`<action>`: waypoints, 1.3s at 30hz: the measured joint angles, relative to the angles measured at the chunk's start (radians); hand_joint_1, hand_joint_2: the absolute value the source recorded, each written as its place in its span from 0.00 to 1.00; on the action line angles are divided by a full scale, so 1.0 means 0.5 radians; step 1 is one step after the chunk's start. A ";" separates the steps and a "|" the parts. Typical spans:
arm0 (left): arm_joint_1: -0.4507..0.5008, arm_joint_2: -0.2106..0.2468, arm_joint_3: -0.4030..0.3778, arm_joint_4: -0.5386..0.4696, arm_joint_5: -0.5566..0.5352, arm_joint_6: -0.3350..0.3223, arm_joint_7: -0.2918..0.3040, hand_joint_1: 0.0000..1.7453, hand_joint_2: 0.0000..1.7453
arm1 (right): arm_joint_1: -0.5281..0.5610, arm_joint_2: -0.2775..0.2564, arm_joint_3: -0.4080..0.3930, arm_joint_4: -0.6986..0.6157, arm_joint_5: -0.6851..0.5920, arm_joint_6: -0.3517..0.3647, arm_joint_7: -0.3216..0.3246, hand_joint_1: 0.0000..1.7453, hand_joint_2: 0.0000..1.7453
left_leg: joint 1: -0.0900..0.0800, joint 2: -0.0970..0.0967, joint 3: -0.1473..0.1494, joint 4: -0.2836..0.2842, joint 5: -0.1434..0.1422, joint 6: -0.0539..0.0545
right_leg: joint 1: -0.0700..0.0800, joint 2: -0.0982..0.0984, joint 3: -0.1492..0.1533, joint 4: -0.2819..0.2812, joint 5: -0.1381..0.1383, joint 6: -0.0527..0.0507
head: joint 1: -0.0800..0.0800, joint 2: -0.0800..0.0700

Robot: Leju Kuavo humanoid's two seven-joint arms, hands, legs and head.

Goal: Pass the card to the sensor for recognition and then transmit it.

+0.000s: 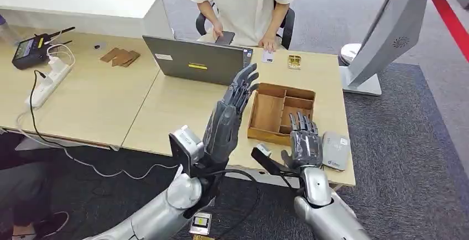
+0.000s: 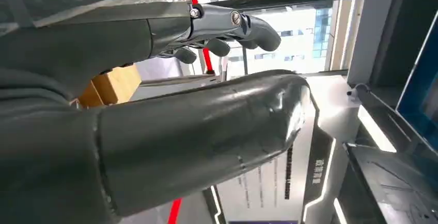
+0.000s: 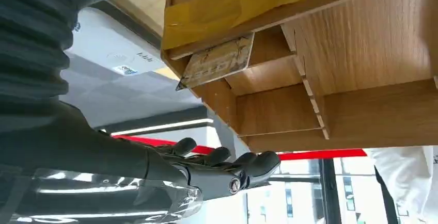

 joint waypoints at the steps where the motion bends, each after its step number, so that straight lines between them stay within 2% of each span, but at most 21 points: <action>1: 0.000 0.000 -0.001 0.001 0.000 0.000 -0.002 0.00 0.00 | -0.009 0.005 0.000 0.005 0.000 -0.001 -0.002 0.00 1.00 | 0.000 0.000 0.000 0.000 0.000 0.000 | 0.000 0.000 0.000 0.000 0.000 0.000 | 0.000 0.000; 21: -0.001 -0.022 -0.014 0.012 0.006 -0.007 -0.008 0.00 0.00 | -0.129 0.023 -0.014 0.134 -0.039 0.010 0.027 0.00 1.00 | 0.000 0.000 0.000 0.000 0.000 0.000 | 0.000 0.000 0.000 0.000 0.000 0.000 | 0.000 0.000; 39: -0.003 -0.023 -0.015 0.032 -0.001 -0.065 -0.002 0.00 0.00 | -0.140 -0.037 -0.057 0.180 -0.066 0.034 0.052 0.00 1.00 | 0.000 0.000 0.000 0.000 0.000 0.000 | 0.000 0.001 0.000 0.000 0.000 0.000 | 0.000 0.000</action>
